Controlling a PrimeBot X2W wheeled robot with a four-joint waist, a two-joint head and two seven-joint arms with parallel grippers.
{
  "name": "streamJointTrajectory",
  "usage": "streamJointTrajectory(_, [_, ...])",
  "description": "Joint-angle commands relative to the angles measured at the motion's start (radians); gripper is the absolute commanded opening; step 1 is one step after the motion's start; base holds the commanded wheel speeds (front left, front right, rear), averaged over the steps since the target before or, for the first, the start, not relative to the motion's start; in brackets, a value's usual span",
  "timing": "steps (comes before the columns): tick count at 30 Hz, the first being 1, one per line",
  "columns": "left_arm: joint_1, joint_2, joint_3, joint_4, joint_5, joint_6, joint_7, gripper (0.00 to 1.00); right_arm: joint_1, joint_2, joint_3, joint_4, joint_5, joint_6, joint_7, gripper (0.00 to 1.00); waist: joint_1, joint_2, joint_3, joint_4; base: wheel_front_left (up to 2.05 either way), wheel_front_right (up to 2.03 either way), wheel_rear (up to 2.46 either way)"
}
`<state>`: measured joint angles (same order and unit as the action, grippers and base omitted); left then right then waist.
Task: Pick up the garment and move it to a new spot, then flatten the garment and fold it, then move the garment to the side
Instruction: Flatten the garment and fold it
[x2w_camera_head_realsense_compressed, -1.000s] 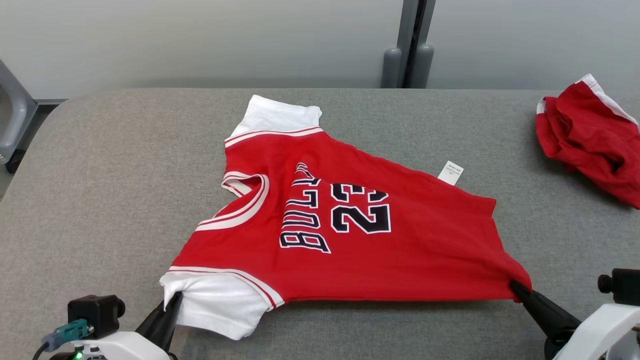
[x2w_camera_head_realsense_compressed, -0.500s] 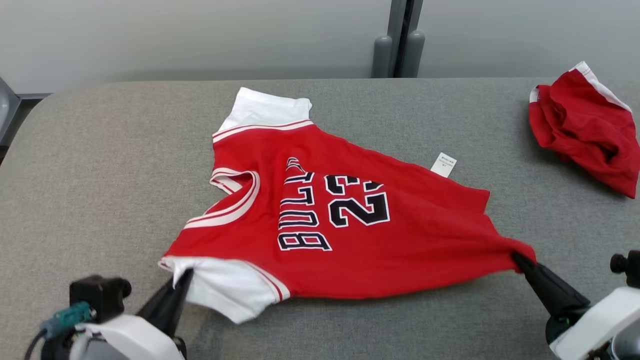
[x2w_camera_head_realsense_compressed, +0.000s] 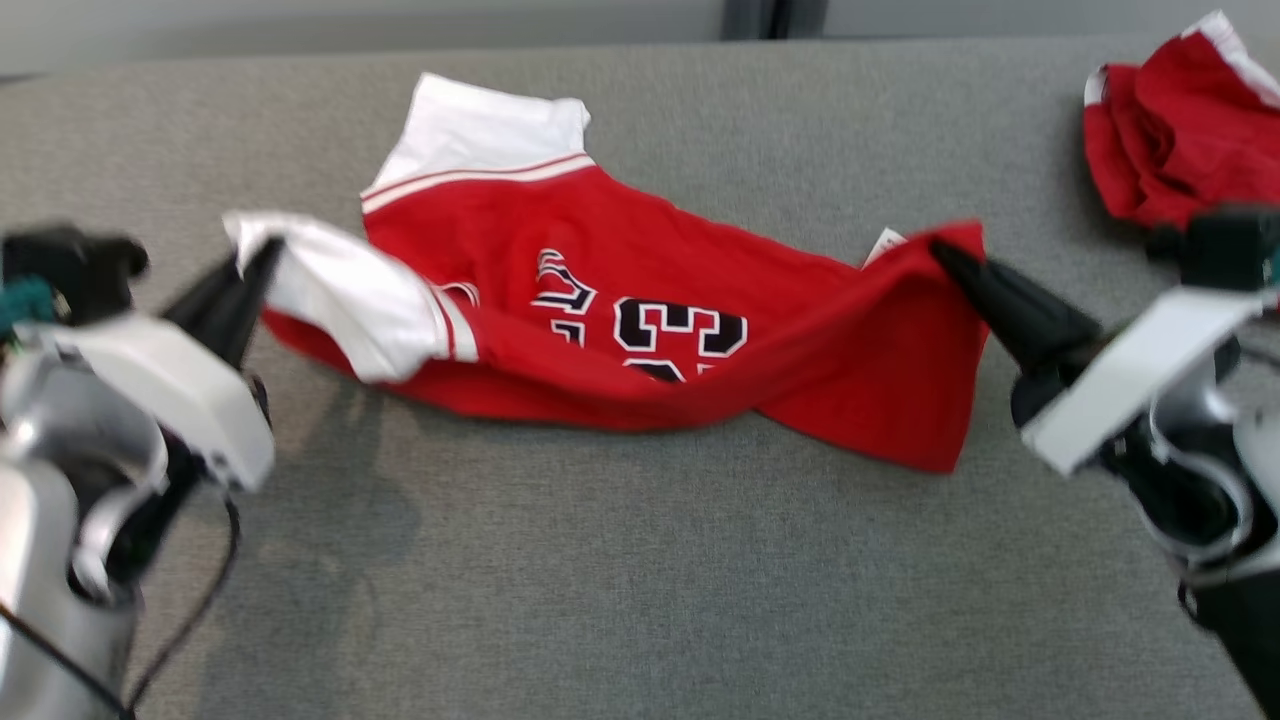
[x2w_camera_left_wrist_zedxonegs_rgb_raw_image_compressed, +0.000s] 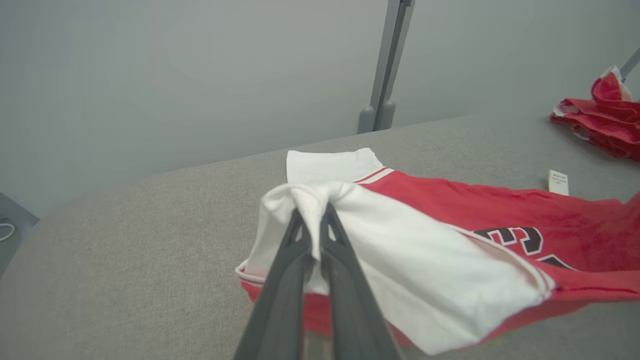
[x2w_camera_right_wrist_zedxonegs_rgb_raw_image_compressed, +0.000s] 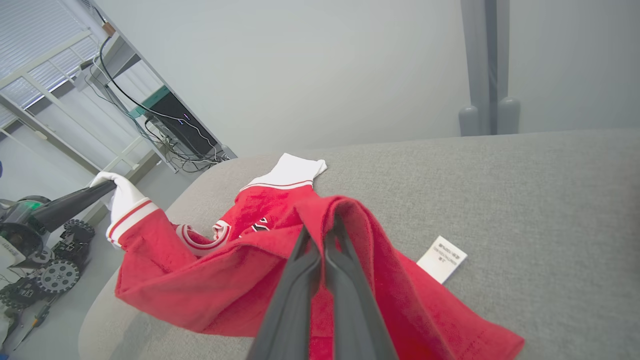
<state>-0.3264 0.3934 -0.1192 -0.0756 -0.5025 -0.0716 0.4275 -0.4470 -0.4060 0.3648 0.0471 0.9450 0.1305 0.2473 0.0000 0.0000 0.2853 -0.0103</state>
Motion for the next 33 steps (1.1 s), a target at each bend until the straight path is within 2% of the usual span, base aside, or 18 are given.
streamJointTrajectory(1, [-0.067,0.005,-0.001,0.024,-0.010,-0.012,0.005,0.00,-0.062,-0.011,0.020,0.021,0.020,0.001,0.010,0.00,0.0000,0.0000,0.070,-0.028,0.00,0.00,0.00])
streamJointTrajectory(6, [-0.346,0.061,-0.027,0.186,-0.007,-0.044,0.026,0.00,-0.344,-0.041,0.125,0.124,0.096,0.001,0.008,0.00,0.0000,0.0000,0.183,-0.043,0.00,0.00,0.00])
streamJointTrajectory(10, [-0.541,0.077,-0.068,0.316,-0.017,-0.056,0.028,0.00,-0.528,-0.064,0.189,0.201,0.138,0.001,-0.013,0.00,0.0000,0.0000,0.260,-0.046,0.00,0.00,0.00])
streamJointTrajectory(11, [-0.632,0.081,-0.094,0.375,-0.021,-0.060,0.027,0.00,-0.611,-0.071,0.216,0.232,0.155,0.001,-0.030,0.00,0.0000,0.0000,0.293,-0.045,0.00,0.00,0.00])
streamJointTrajectory(14, [-0.723,0.084,-0.121,0.430,-0.025,-0.058,0.017,0.00,-0.692,-0.084,0.240,0.260,0.164,0.001,-0.053,0.00,0.0000,0.0000,0.326,-0.042,0.00,0.00,0.00])
streamJointTrajectory(15, [-0.804,0.082,-0.147,0.474,-0.029,-0.059,-0.008,0.00,-0.764,-0.090,0.255,0.288,0.177,0.001,-0.083,0.00,0.0000,0.0000,0.352,-0.038,0.00,0.00,0.00])
streamJointTrajectory(21, [-1.052,0.092,-0.210,0.588,-0.025,-0.059,-0.115,0.00,-0.994,-0.087,0.277,0.375,0.212,0.001,-0.164,0.00,0.0000,0.0000,0.418,-0.029,0.00,0.00,0.00])
streamJointTrajectory(24, [-1.165,0.082,-0.223,0.647,-0.027,-0.059,-0.194,0.00,-1.101,-0.080,0.278,0.420,0.210,0.001,-0.236,0.00,0.0000,0.0000,0.433,-0.021,0.00,0.00,0.00])
streamJointTrajectory(26, [-1.244,0.096,-0.235,0.696,0.007,-0.059,-0.247,0.00,-1.161,-0.077,0.295,0.466,0.191,0.001,-0.274,0.00,0.0000,0.0000,0.433,-0.017,0.00,0.00,0.00])
streamJointTrajectory(28, [-1.305,0.078,-0.240,0.750,0.001,-0.059,-0.287,0.00,-1.219,-0.066,0.306,0.510,0.195,0.001,-0.306,0.00,0.0000,0.0000,0.432,-0.015,0.00,0.00,0.00])
streamJointTrajectory(33, [-1.425,0.086,-0.295,0.845,0.036,-0.059,-0.313,0.00,-1.323,-0.053,0.322,0.572,0.194,0.001,-0.378,0.00,0.0000,0.0000,0.425,-0.013,0.00,0.00,0.00])
